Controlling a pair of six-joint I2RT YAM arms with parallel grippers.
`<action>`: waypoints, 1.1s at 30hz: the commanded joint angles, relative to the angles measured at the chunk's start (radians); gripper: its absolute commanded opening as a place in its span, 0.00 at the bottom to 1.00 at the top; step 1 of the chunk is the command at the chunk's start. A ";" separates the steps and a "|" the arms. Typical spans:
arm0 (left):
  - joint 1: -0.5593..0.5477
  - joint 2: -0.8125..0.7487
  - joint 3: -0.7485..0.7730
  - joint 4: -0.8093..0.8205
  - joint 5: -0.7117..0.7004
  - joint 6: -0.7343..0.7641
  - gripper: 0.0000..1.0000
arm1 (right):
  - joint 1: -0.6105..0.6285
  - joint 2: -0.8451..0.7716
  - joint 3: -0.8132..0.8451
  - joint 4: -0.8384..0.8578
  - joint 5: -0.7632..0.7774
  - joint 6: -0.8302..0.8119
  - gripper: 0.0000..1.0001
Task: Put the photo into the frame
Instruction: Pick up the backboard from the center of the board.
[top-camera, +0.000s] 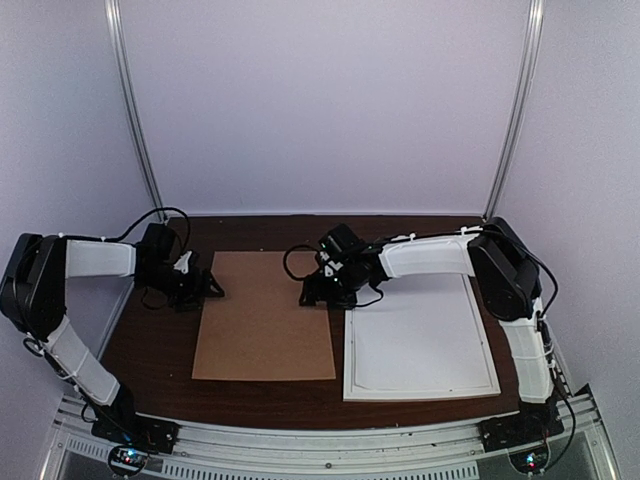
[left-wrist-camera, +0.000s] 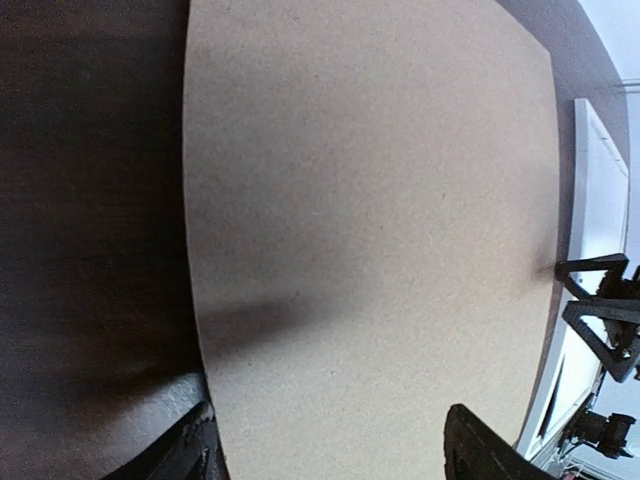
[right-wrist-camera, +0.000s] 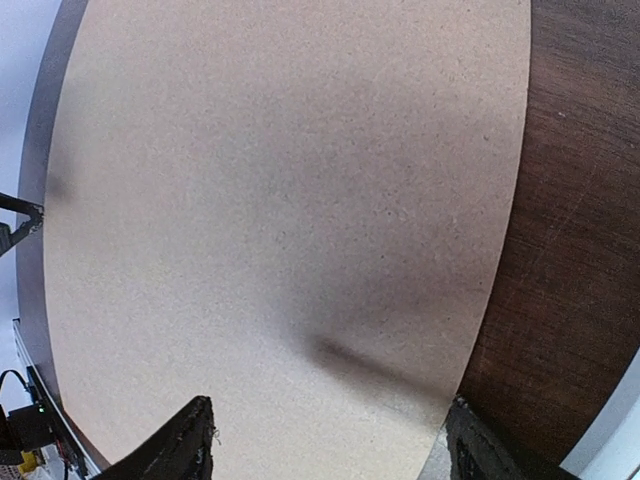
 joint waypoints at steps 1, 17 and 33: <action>-0.026 -0.092 0.005 0.109 0.233 -0.049 0.76 | 0.020 0.038 -0.045 0.002 -0.060 0.011 0.79; -0.026 -0.240 -0.032 0.230 0.367 -0.162 0.63 | -0.008 0.035 -0.081 0.044 -0.126 0.009 0.79; -0.058 -0.332 -0.014 0.262 0.394 -0.216 0.60 | -0.029 0.057 -0.166 0.311 -0.357 0.091 0.80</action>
